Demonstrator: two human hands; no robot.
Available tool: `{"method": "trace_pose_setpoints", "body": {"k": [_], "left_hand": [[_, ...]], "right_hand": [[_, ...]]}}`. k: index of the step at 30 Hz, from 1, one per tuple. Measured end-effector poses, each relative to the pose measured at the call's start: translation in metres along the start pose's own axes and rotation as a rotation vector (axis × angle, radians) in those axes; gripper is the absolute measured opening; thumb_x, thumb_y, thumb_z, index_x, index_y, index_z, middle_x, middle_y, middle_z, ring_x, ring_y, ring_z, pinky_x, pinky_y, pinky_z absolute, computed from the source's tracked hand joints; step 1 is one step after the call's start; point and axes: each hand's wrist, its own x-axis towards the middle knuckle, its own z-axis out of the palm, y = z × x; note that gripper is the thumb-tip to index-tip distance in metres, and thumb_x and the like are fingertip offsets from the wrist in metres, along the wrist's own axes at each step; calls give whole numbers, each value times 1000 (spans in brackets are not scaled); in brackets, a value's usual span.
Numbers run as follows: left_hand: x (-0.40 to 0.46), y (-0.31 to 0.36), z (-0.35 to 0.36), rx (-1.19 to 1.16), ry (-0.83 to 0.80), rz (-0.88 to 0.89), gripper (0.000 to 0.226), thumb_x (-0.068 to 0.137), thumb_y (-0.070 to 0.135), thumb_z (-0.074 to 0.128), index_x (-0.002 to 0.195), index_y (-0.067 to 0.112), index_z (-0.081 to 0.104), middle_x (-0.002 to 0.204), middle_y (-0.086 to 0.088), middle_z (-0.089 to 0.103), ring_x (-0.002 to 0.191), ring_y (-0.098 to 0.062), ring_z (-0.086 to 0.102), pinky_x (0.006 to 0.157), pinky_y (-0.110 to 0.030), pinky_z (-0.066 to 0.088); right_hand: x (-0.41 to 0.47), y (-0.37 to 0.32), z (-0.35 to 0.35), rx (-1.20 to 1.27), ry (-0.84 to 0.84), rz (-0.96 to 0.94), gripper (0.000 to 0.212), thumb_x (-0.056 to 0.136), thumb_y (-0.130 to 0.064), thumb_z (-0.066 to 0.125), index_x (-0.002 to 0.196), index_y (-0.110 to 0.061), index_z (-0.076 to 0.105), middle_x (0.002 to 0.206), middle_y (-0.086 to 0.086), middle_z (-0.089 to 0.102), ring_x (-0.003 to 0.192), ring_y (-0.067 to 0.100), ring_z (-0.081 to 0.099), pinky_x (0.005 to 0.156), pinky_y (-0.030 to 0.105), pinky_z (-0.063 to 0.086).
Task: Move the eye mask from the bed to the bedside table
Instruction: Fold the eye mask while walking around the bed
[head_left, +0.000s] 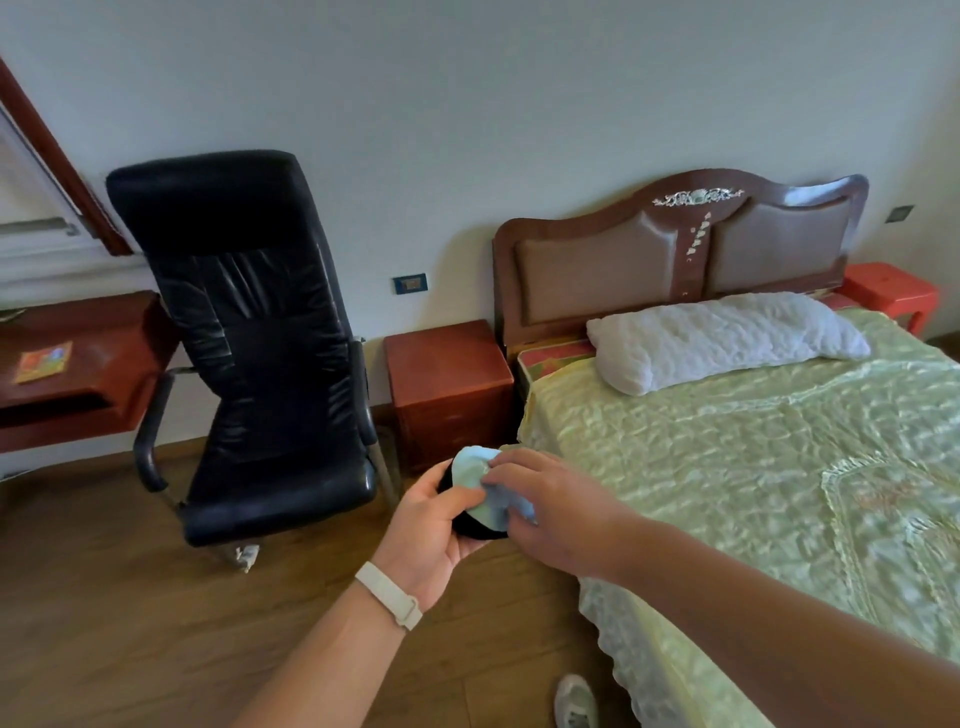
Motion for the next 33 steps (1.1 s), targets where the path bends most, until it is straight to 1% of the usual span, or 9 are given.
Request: {"method": "trace_pose_setpoints", "body": {"k": [4, 8, 11, 13, 15, 18, 22, 26, 33], "left_hand": [[50, 18, -2, 3, 68, 33, 34, 92, 2, 56, 123, 12, 65, 119, -20, 69, 106, -34, 69, 81, -47, 59], [104, 44, 12, -49, 114, 54, 32, 92, 2, 56, 119, 12, 68, 117, -20, 70, 106, -35, 69, 80, -47, 59], [146, 63, 29, -43, 122, 79, 32, 93, 4, 56, 122, 12, 66, 120, -20, 69, 109, -35, 68, 79, -45, 59], [171, 75, 39, -45, 136, 114, 32, 94, 3, 54, 122, 12, 66, 119, -19, 70, 107, -34, 68, 77, -44, 59], [193, 88, 49, -23, 146, 129, 30, 94, 1, 54, 118, 11, 69, 115, -19, 72, 104, -33, 70, 74, -42, 59], [217, 106, 57, 27, 178, 136, 28, 93, 1, 55, 114, 12, 71, 113, -18, 72, 102, -32, 70, 73, -41, 59], [250, 125, 60, 37, 213, 148, 30, 92, 0, 57, 118, 9, 67, 118, -22, 69, 106, -35, 68, 76, -43, 59], [282, 134, 48, -20, 229, 128, 36, 90, -3, 55, 124, 9, 64, 123, -23, 66, 110, -37, 66, 79, -45, 58], [354, 161, 9, -65, 195, 79, 35, 90, -3, 55, 121, 9, 65, 122, -24, 66, 111, -38, 65, 81, -47, 58]], "right_hand": [[54, 39, 3, 16, -31, -75, 39, 85, -19, 58, 123, -26, 53, 129, -8, 49, 114, 14, 47, 94, 27, 44], [109, 83, -16, 25, -45, -134, 41, 85, -19, 59, 125, -27, 52, 129, -8, 50, 115, 13, 47, 97, 24, 42], [146, 117, -39, 7, -42, -197, 40, 83, -18, 60, 122, -25, 54, 125, -6, 53, 113, 14, 49, 95, 15, 33], [170, 137, -53, -10, -46, -245, 40, 82, -18, 60, 122, -22, 55, 123, -4, 54, 111, 16, 51, 95, 18, 36], [190, 154, -60, -12, -26, -279, 41, 83, -18, 60, 123, -22, 54, 125, -3, 54, 112, 18, 51, 97, 27, 42], [212, 171, -63, 21, -12, -257, 44, 84, -19, 59, 127, -25, 50, 130, -5, 51, 116, 19, 49, 99, 33, 44], [248, 195, -65, 29, 8, -281, 45, 83, -18, 59, 126, -26, 50, 130, -6, 50, 116, 19, 49, 99, 34, 44], [282, 212, -57, 41, 1, -264, 45, 82, -18, 59, 126, -27, 50, 129, -7, 51, 116, 18, 49, 99, 33, 44], [351, 238, -36, 22, -42, -202, 45, 83, -21, 57, 127, -29, 49, 131, -9, 49, 119, 16, 46, 101, 30, 41]]}}
